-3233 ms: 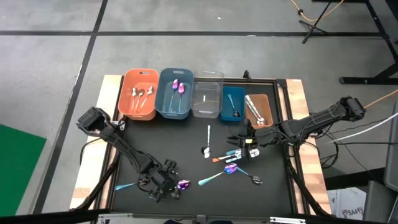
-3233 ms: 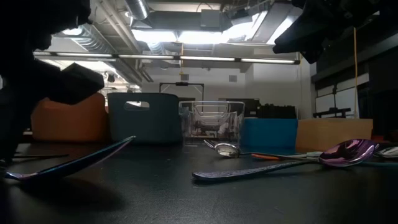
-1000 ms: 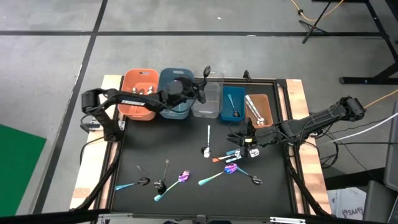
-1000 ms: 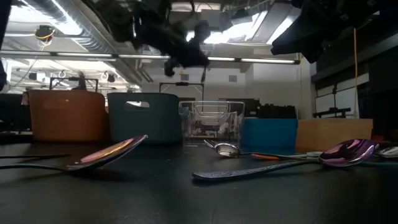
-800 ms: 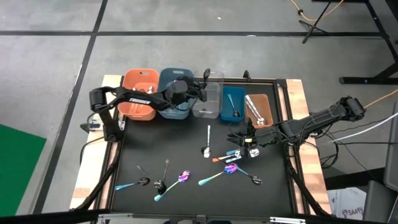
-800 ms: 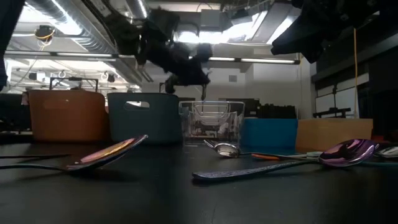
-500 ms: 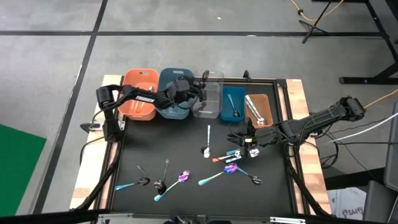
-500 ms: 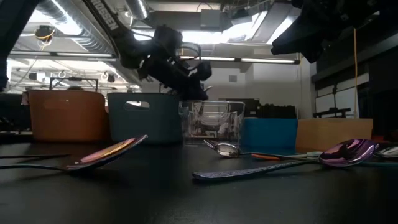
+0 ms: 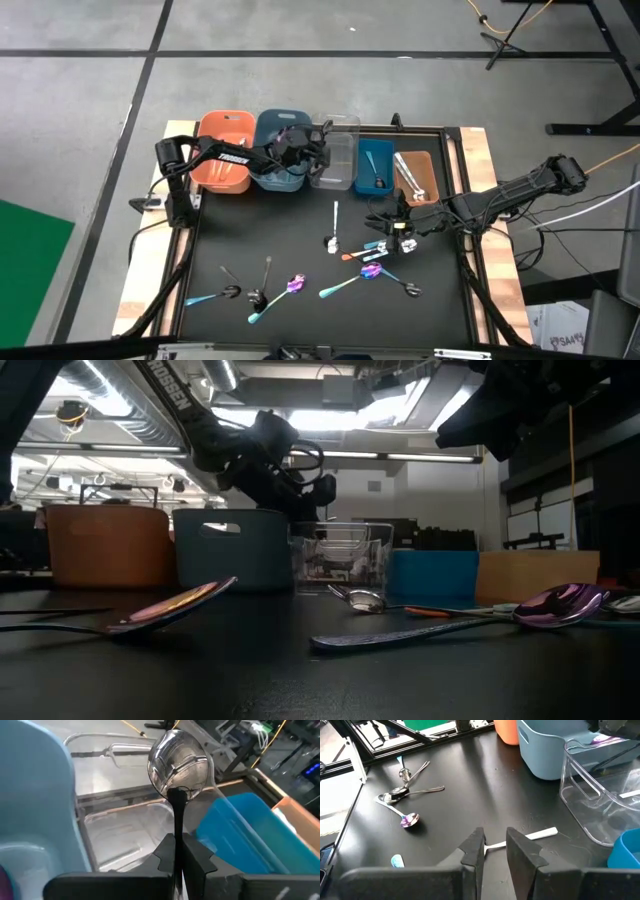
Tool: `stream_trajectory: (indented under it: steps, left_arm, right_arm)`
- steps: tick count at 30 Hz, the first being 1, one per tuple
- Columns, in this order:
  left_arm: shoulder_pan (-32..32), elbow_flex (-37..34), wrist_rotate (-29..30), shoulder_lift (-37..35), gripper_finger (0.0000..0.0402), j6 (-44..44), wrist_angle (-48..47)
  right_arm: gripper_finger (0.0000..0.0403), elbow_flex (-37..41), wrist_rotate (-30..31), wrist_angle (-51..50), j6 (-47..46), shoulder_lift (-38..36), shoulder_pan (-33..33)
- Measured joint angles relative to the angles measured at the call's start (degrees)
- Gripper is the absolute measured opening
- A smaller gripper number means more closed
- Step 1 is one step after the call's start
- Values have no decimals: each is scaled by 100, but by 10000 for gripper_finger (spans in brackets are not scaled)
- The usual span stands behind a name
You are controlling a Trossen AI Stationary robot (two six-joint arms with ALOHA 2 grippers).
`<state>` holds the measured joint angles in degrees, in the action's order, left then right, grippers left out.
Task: Sort silverware by color (type)
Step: Put the black spoon into the transparent bin, then put the purple spoon into the left blue bin
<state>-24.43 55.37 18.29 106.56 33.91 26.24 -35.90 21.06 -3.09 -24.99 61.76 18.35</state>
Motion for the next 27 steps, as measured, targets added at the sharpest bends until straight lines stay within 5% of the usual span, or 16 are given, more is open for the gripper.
stream_trajectory:
  steps: [27]
  left_arm:
    - [-4,2,30,0,53,-750,-136]
  right_arm:
    - [72,0,-2,0,-1,0,1]
